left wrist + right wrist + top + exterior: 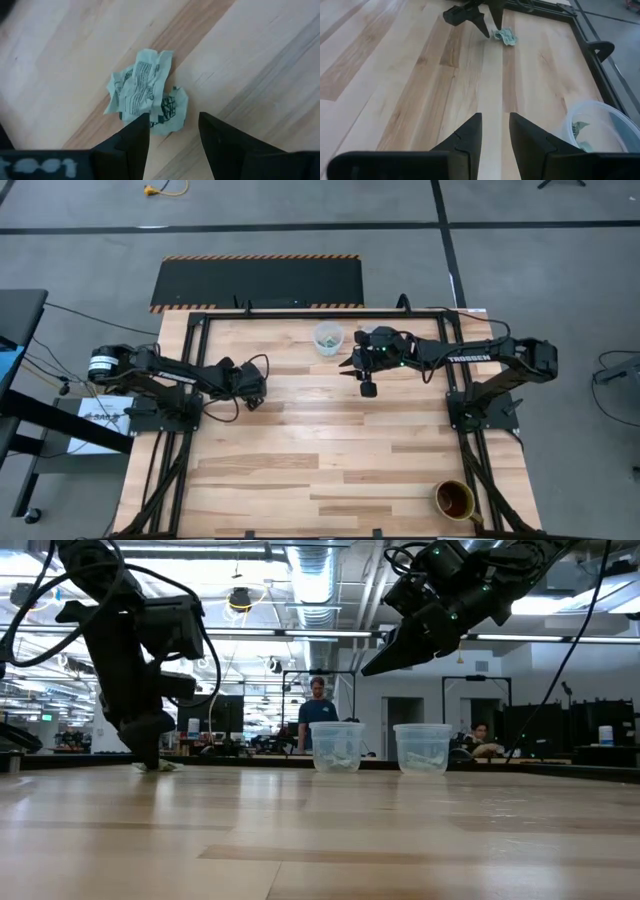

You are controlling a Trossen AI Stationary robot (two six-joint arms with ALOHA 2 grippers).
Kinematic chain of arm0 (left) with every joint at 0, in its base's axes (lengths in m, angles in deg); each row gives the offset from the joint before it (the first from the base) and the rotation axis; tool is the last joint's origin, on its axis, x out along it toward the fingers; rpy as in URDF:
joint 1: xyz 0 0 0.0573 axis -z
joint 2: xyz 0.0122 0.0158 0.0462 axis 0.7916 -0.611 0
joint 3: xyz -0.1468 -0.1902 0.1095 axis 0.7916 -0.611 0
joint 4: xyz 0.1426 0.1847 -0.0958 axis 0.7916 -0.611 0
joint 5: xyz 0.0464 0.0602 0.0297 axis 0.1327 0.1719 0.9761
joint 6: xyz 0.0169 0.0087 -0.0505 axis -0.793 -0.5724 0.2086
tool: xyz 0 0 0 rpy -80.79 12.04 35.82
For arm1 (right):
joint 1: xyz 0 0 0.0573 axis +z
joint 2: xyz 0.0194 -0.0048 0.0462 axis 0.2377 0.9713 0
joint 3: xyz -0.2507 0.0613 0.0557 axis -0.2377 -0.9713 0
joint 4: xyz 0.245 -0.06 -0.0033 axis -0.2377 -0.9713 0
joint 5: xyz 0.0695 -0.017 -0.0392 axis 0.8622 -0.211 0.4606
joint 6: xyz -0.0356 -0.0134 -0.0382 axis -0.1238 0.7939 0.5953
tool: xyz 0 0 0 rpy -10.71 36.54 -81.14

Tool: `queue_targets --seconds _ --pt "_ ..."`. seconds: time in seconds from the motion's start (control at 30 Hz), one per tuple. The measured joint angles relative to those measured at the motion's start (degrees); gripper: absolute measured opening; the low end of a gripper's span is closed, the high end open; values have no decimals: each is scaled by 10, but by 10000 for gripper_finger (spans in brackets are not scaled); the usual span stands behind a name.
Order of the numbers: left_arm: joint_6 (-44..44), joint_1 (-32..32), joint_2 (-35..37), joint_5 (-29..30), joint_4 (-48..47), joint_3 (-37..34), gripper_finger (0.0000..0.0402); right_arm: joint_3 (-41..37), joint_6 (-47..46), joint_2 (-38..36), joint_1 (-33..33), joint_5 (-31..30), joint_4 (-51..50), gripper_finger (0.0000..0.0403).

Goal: Pick and place Stevia / Truvia into bins
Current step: Put the stevia packet into the right transparent container

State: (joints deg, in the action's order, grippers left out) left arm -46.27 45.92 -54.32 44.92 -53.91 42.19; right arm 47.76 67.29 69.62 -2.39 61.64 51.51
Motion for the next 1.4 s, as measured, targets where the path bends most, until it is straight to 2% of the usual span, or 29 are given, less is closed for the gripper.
queue_targets --seconds 0.13,0.3,0.37,0.67,1.03,1.13,1.27,1.4 --pt "-3 0 0 -9 -1 0 126 0 0 0 0 0 0 93" --pt "-4 0 0 -13 1 0 27 0 0 0 0 -1 0 93" --pt "-4 0 0 -11 10 0 9 0 0 0 0 -1 0 93" --pt "-41 5 0 -1 15 36 0 0 0 0 0 -1 0 93" --pt "-141 17 0 31 30 112 0 0 0 0 0 -1 -1 93" --pt "-180 17 8 0 80 114 0 0 1 0 0 -1 -7 93" --pt "-228 17 35 -92 154 115 0 0 1 0 0 -1 -18 93" --pt "-229 4 85 -108 163 115 0 0 0 0 0 -1 -25 93"
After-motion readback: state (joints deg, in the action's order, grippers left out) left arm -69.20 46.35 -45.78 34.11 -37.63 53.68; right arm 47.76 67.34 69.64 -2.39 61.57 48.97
